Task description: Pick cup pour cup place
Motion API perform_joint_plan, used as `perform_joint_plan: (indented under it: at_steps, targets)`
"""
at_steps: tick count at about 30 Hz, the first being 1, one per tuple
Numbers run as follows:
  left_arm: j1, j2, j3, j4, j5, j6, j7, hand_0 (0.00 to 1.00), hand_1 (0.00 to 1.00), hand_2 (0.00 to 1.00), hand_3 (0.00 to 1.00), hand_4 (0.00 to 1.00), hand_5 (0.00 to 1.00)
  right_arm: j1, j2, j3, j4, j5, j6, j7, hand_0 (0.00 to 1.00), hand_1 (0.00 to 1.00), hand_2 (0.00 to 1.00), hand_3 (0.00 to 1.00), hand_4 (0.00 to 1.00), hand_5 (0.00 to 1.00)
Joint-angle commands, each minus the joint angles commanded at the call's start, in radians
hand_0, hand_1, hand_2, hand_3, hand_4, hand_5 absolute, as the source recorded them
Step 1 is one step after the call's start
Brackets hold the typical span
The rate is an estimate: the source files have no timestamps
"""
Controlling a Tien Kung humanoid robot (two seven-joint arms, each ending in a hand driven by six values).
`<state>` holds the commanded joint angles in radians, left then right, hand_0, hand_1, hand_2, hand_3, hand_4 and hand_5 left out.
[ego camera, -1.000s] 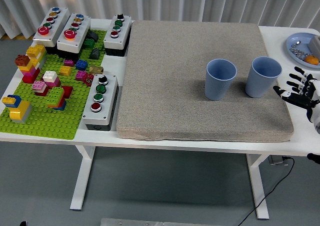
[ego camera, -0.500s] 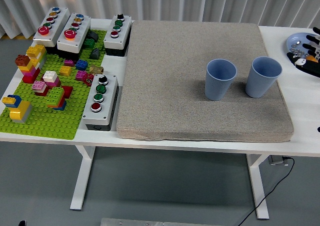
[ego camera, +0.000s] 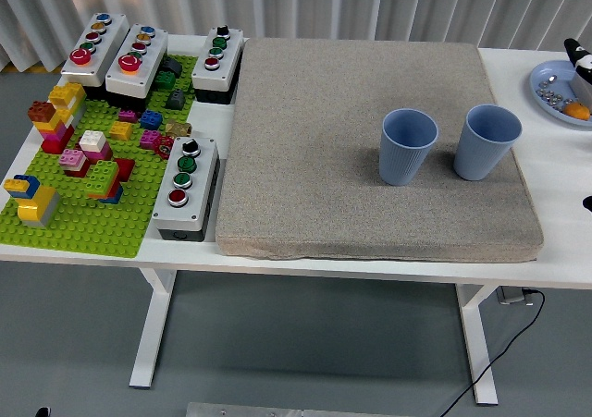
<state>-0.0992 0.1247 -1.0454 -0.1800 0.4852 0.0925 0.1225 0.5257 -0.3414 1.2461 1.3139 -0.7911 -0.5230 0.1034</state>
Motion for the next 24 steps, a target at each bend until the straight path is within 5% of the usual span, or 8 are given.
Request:
perform_joint_plan:
  at_steps: [17,18,23,24]
  targets:
    - [0.0,0.002,0.023,0.0,-0.012,-0.002,0.002,0.706,0.663,0.733,0.669,0.473,0.972,0.11,0.086,0.153,-0.157,0.126,0.039,0.07,0.868,0.744,0.727,0.792,0.851,0.356]
    - [0.0,0.002,0.023,0.0,-0.011,-0.002,0.002,0.706,0.663,0.732,0.669,0.472,0.973,0.113,0.088,0.169,-0.164,0.16,0.054,0.065,0.853,0.728,0.699,0.77,0.849,0.565]
    - [-0.001,0.002,0.022,0.0,-0.008,-0.002,0.003,0.706,0.663,0.732,0.669,0.472,0.973,0.128,0.098,0.228,-0.189,0.249,0.02,0.111,0.853,0.728,0.699,0.77,0.849,0.565]
    - [-0.003,0.002,0.022,0.0,-0.008,-0.002,0.003,0.706,0.664,0.734,0.669,0.47,0.975,0.129,0.098,0.232,-0.188,0.268,-0.004,0.138,0.875,0.772,0.765,0.796,0.834,0.638]
